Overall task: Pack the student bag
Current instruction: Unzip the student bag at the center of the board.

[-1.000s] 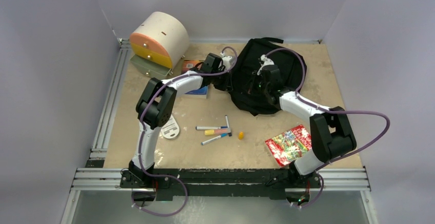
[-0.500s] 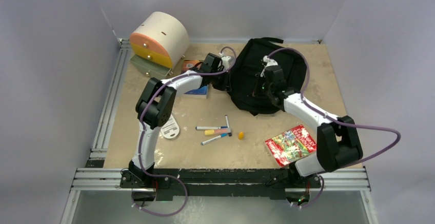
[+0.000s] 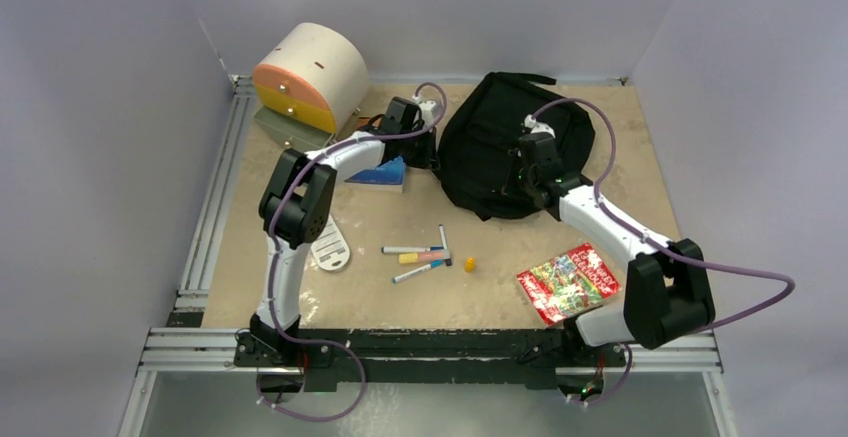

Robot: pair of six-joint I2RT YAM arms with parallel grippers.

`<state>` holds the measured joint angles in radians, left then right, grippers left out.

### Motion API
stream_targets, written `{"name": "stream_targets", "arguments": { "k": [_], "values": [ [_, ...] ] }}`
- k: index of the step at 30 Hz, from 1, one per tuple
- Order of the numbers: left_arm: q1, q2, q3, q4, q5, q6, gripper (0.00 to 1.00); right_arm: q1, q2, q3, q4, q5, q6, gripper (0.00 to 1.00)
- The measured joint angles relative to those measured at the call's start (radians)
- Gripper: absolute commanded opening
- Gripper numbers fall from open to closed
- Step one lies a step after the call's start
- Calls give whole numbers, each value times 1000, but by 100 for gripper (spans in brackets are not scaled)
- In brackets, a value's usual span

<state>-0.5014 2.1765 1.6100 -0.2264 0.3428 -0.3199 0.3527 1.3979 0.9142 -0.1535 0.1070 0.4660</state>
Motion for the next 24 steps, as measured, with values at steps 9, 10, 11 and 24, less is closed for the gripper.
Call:
{"name": "stream_targets", "arguments": {
  "k": [9, 10, 11, 24],
  "values": [
    [39, 0, 0, -8, -26, -3, 0, 1, -11, 0, -45, 148, 84, 0],
    [39, 0, 0, -9, -30, -3, 0, 1, -11, 0, -47, 166, 91, 0],
    [39, 0, 1, -10, -33, -3, 0, 1, -11, 2, -53, 190, 101, 0],
    [71, -85, -1, -44, -51, 18, 42, -7, -24, 10, -6, 176, 135, 0]
  ]
}}
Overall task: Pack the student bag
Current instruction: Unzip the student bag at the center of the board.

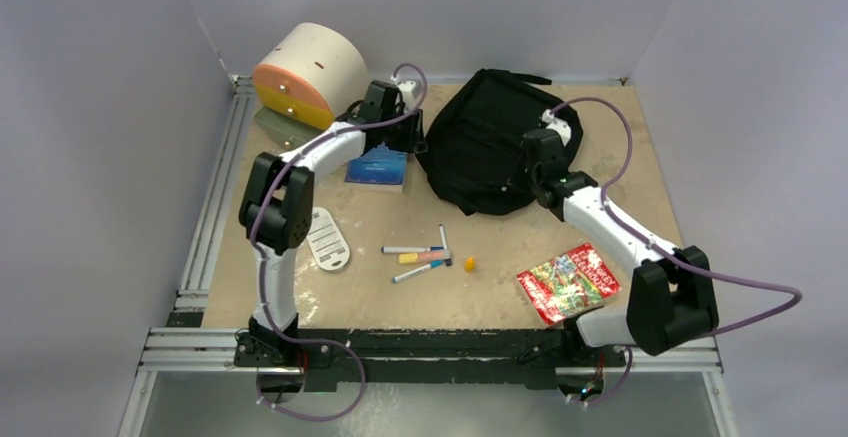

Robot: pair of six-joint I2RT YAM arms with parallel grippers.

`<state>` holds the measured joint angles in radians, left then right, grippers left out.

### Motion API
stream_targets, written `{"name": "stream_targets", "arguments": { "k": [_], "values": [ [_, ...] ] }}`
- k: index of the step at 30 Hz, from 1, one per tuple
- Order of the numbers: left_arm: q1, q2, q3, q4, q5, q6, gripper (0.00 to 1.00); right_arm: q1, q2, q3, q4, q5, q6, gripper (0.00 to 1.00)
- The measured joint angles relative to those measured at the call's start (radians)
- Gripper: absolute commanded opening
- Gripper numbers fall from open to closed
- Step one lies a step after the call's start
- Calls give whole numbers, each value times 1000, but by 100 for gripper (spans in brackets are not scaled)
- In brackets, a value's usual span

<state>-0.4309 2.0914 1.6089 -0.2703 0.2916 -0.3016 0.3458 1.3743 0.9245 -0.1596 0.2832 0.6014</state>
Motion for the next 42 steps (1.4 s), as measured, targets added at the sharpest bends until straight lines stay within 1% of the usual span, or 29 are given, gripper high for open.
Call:
{"name": "stream_targets", "arguments": {
  "k": [2, 4, 7, 10, 13, 15, 18, 20, 24, 28, 34, 42],
  "values": [
    [5, -60, -13, 3, 2, 5, 48, -1, -21, -1, 23, -35, 0, 0],
    [5, -125, -26, 9, 5, 9, 51, -1, -37, -1, 45, -60, 0, 0],
    [-4, -230, -54, 37, 11, 32, 50, -4, -52, -1, 73, -99, 2, 0],
    [-40, -334, -129, 101, 16, 83, 51, -13, -51, -1, 90, -146, 9, 0],
    [-144, -425, -275, 242, -10, 183, 52, -27, -46, -1, 98, -186, 23, 0],
    [-225, -456, -380, 341, -6, 246, 54, -42, -39, -1, 100, -213, 33, 0],
    [-300, -463, -500, 448, 37, 317, 54, -73, -39, -11, 108, -248, 43, 0],
    [-303, -462, -542, 475, 58, 361, 54, -107, -40, -30, 126, -282, 49, 0],
    [-288, -452, -547, 549, 79, 464, 54, -154, -40, -66, 137, -328, 54, 0],
    [-294, -433, -547, 608, 128, 598, 54, -162, -43, -73, 143, -353, 53, 0],
    [-332, -378, -539, 612, 200, 771, 53, -162, -59, -74, 157, -378, 53, 0],
    [-377, -289, -487, 582, 210, 856, 51, -162, -60, -80, 163, -385, 53, 0]
  ]
}}
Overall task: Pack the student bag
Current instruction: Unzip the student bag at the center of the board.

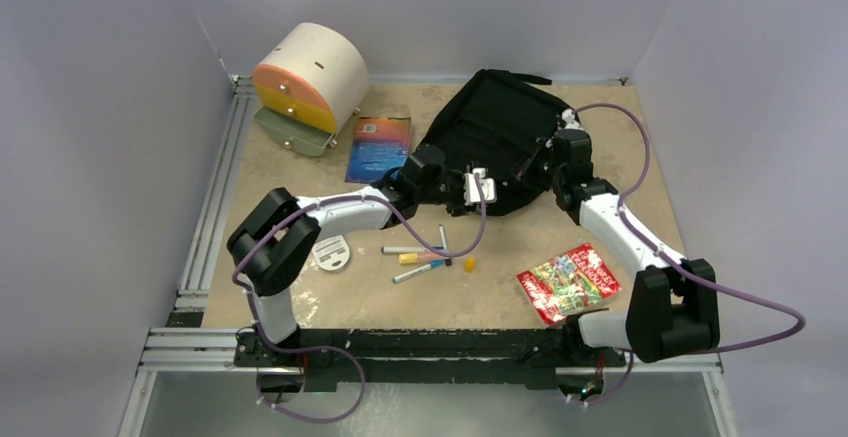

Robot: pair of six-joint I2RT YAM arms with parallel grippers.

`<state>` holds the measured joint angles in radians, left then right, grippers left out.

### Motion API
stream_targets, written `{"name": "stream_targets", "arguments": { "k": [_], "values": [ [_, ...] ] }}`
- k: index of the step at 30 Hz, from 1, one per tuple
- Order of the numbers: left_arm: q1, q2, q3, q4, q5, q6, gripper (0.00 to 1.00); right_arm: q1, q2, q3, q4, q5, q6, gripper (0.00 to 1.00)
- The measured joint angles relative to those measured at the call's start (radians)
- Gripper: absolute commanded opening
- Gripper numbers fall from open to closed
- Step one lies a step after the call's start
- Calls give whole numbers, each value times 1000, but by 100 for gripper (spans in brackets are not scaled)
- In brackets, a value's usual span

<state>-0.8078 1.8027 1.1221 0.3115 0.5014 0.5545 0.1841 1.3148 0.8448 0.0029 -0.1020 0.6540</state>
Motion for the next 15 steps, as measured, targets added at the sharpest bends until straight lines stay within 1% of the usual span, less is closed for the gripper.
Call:
{"name": "stream_targets", "arguments": {
  "k": [5, 6, 8, 9, 14, 15],
  "values": [
    [-4, 51, 26, 0, -37, 25, 39, 0, 0, -4, 3, 0, 0, 0],
    [-5, 60, 28, 0, -42, 30, 36, 0, -2, -6, 5, 0, 0, 0],
    [-5, 75, 33, 0, -55, 37, 24, 0, -6, -14, 5, 0, 0, 0],
    [-5, 80, 34, -1, -62, 39, 20, 0, -9, -19, 4, 1, 0, 0],
    [-7, 89, 44, -21, -93, 47, 3, -1, -9, -31, 4, 6, 2, 0],
    [-7, 89, 44, -23, -97, 48, 1, -2, -9, -33, 3, 8, 2, 0]
  ]
}}
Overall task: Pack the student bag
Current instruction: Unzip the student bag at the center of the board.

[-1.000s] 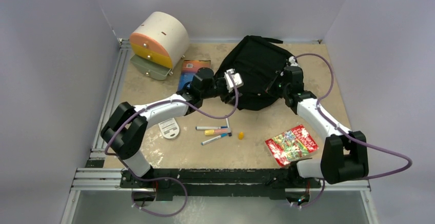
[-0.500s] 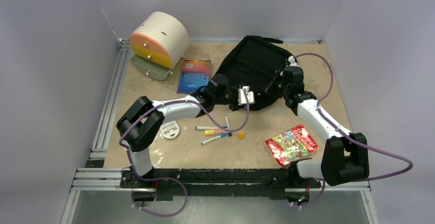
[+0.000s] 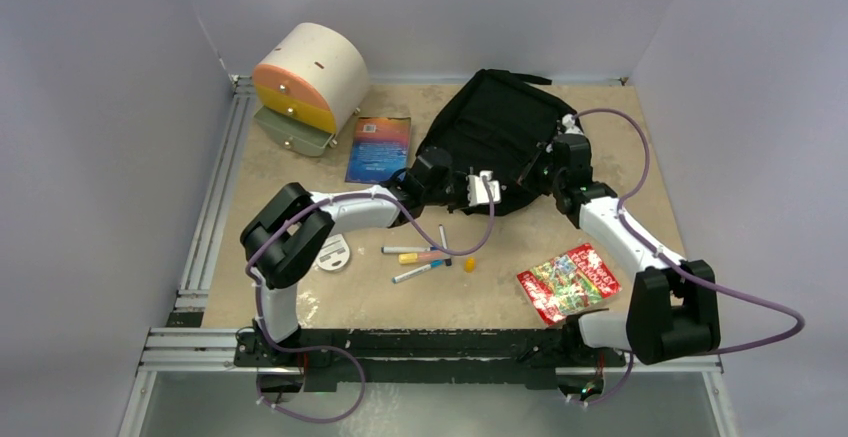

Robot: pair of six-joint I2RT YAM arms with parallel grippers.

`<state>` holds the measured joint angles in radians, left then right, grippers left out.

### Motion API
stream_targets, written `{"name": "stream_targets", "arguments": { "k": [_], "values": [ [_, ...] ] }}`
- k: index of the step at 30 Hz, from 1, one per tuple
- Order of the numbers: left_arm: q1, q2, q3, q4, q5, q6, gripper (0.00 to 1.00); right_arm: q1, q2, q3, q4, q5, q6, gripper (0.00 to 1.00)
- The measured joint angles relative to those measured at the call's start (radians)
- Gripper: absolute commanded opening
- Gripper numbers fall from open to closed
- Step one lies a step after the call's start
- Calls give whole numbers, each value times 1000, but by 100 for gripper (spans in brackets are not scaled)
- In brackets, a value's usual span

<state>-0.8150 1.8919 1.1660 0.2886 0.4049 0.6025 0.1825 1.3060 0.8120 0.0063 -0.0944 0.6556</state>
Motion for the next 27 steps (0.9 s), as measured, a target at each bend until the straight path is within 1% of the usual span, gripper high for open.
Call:
{"name": "stream_targets", "arguments": {
  "k": [8, 17, 27],
  "values": [
    [-7, 0, -5, -15, -27, 12, 0, -22, 21, -1, -3, 59, 15, 0],
    [-6, -18, -81, -21, -62, 12, 0, -61, 87, 6, -10, 170, 22, 0],
    [-1, -84, -129, -32, -89, 12, 0, -98, 209, 103, -8, 262, 22, 0]
  ]
}}
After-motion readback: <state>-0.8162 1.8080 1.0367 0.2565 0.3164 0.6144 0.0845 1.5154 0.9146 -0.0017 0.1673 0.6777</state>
